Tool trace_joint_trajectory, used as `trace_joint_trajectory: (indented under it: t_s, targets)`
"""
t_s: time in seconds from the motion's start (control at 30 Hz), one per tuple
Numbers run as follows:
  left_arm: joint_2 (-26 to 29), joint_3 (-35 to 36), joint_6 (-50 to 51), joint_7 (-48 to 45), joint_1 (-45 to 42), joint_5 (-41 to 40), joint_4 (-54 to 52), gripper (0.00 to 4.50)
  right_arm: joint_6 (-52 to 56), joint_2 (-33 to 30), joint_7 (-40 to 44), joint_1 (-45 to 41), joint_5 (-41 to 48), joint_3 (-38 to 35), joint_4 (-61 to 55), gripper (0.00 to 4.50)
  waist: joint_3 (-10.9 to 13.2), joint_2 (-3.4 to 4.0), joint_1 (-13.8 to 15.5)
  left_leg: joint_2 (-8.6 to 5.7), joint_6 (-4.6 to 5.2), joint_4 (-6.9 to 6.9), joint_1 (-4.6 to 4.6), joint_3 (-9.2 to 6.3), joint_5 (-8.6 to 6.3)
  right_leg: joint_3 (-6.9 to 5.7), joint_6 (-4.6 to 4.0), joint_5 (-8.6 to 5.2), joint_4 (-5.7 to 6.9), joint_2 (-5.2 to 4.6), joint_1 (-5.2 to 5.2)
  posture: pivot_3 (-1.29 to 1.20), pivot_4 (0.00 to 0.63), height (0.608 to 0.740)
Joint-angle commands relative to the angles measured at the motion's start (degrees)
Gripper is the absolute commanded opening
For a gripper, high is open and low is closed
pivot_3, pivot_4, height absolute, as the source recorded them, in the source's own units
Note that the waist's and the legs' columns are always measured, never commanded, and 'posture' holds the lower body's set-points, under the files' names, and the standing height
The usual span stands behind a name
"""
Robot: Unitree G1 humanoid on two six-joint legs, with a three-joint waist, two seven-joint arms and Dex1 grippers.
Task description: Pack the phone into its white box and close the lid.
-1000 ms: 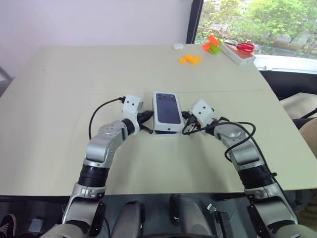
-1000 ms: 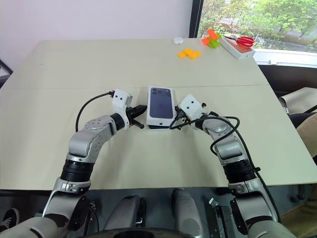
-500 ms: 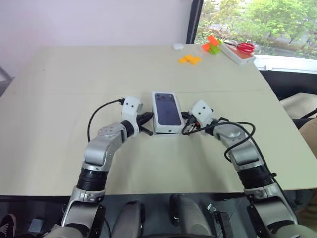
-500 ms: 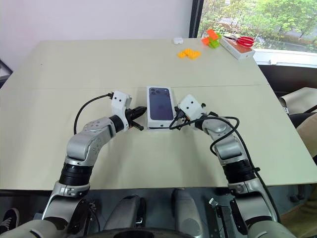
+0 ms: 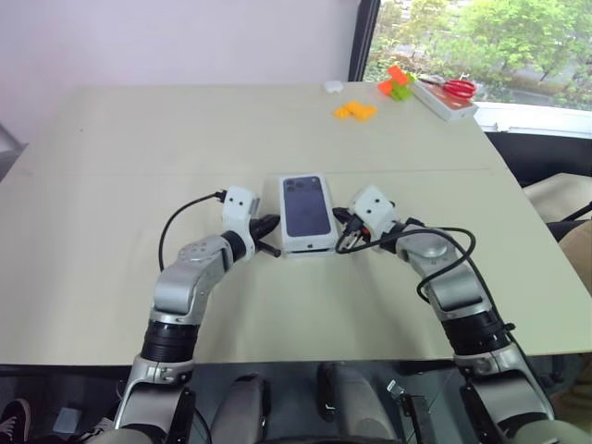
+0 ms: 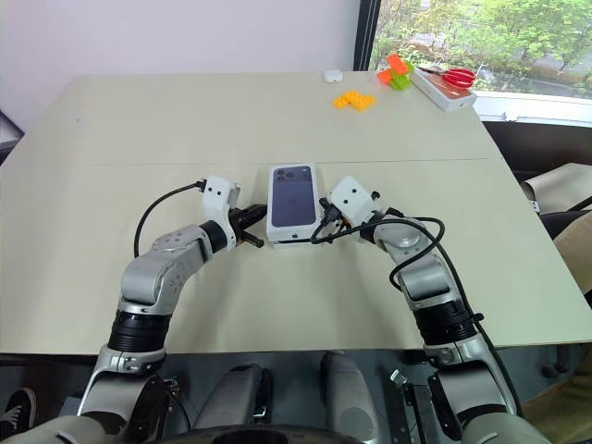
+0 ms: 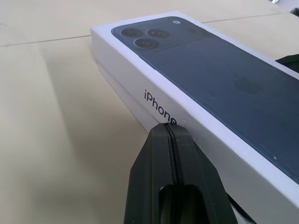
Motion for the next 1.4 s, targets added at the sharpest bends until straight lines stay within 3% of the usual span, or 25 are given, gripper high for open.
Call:
trace_joint_trajectory:
  t_s: [0.03, 1.1, 1.3, 1.4]
  targets:
    - [-0.7, -1.0, -0.2, -0.8, 0.0, -1.7, -2.7, 0.0, -0.9, 0.3, 0.7, 0.4, 0.7, 1.1, -3.5, 0.04, 0.0, 0.0, 0.0, 0.0, 0.0, 0.0, 0.0, 0.0, 0.0, 0.0, 0.0, 0.0, 0.0, 0.0, 0.0, 0.0, 0.15, 0.74]
    - [4.8, 2.7, 1.9, -3.1, 1.4, -6.6, -6.8, 0.0, -1.8, -3.6, -0.2, -1.3, -0.1, -1.6, -1.4, 0.04, 0.0, 0.0, -0.1, 0.01, 0.01, 0.0, -0.01, 0.0, -0.01, -0.01, 0.0, -0.01, -0.01, 0.0, 0.0, 0.0, 0.15, 0.74]
    - [3.0, 7.0, 2.3, -1.4, -2.6, -10.4, -4.2, 0.0, -2.3, -1.9, -1.8, -4.1, 1.7, -3.7, -0.4, 0.04, 0.0, -0.01, 0.0, 0.01, 0.01, 0.01, -0.02, 0.0, -0.01, -0.02, 0.01, -0.01, -0.01, 0.02, 0.0, 0.0, 0.15, 0.74]
    - [1.1, 5.5, 0.6, -1.2, -4.9, -9.7, -1.1, 0.0, -1.3, 0.7, -2.2, -6.0, 4.4, -4.6, -0.9, 0.04, 0.0, -0.01, 0.0, 0.0, 0.01, 0.01, -0.03, 0.0, -0.01, -0.01, 0.01, -0.01, -0.03, 0.0, 0.0, 0.0, 0.15, 0.74]
